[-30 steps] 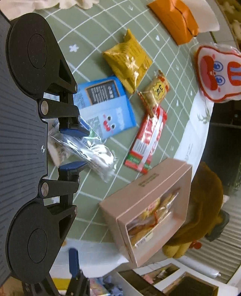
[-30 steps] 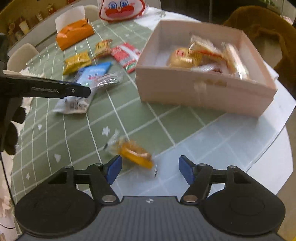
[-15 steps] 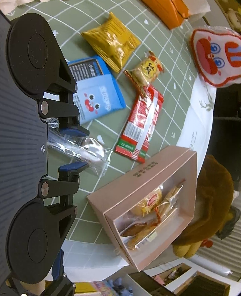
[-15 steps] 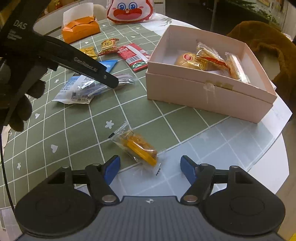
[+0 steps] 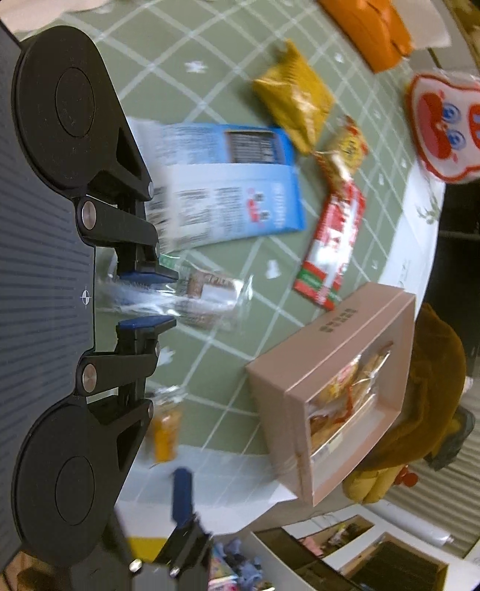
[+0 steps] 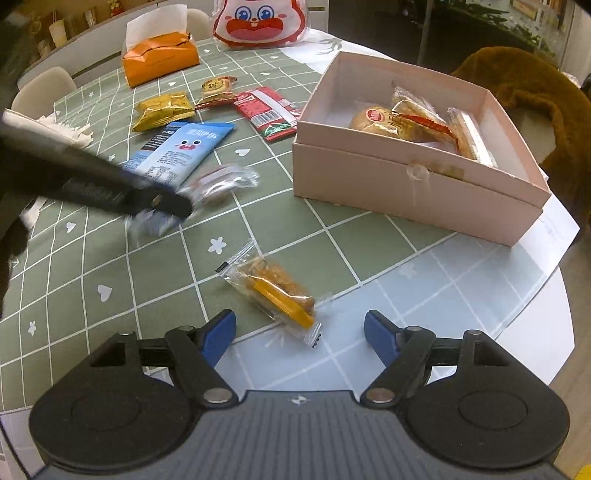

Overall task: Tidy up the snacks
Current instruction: 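Lower the left gripper onto the clear-wrapped brown cake while the right approaches the orange candy, then grasp the clear-wrapped cake with the left gripper while the right grasps the orange candy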

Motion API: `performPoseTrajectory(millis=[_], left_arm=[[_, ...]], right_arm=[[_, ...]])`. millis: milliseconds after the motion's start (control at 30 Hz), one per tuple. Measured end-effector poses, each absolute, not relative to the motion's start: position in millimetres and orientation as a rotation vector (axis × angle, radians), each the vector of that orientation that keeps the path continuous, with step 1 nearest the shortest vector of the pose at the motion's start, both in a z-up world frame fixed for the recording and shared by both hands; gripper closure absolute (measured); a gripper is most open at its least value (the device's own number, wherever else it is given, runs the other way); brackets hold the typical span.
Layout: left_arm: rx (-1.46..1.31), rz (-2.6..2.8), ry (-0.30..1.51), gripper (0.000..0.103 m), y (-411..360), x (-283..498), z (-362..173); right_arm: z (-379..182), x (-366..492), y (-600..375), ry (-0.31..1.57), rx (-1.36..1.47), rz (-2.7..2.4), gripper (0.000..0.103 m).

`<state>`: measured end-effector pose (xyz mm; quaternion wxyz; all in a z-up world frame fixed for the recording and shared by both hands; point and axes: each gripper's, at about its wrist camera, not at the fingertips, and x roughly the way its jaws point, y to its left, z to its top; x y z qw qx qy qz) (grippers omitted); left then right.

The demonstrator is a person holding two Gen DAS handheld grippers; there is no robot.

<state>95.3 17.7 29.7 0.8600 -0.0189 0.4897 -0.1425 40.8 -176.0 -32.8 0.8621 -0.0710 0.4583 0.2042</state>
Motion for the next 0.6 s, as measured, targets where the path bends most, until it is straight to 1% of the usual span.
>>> performPoseTrajectory(millis=[200,233,267,300,333,367,400,433,600], left_arm=[[-0.039,-0.245,1.064,0.080,11,65,26],[-0.042,-0.236,1.062,0.080,11,60,26],[-0.048,-0.227,1.060,0.080,11,56,26],[-0.056,-0.223,1.058,0.080,12,52,26],[-0.063,-0.223,1.057,0.080,12,50,26],[-0.069,-0.226,1.058,0.080,12,48,25],[-0.071,-0.227,1.054,0.080,12,46,25],[-0.072,-0.230,1.052,0.080,13,45,24],[-0.095,-0.236,1.048,0.079,15,47,24]], right_arm=[[-32,47,-167,0.964,-0.120,0.433,0.026],[-31,47,-164,0.961,-0.128,0.426,0.028],[-31,49,-162,0.960,-0.137,0.419,0.031],[-31,50,-160,0.956,-0.152,0.410,0.037],[-30,51,-157,0.951,-0.165,0.403,0.046],[-28,53,-155,0.954,-0.167,0.409,0.051],[-27,54,-153,0.960,-0.165,0.417,0.062],[-25,54,-151,0.967,-0.163,0.428,0.068],[-23,54,-142,0.995,-0.124,0.456,0.070]])
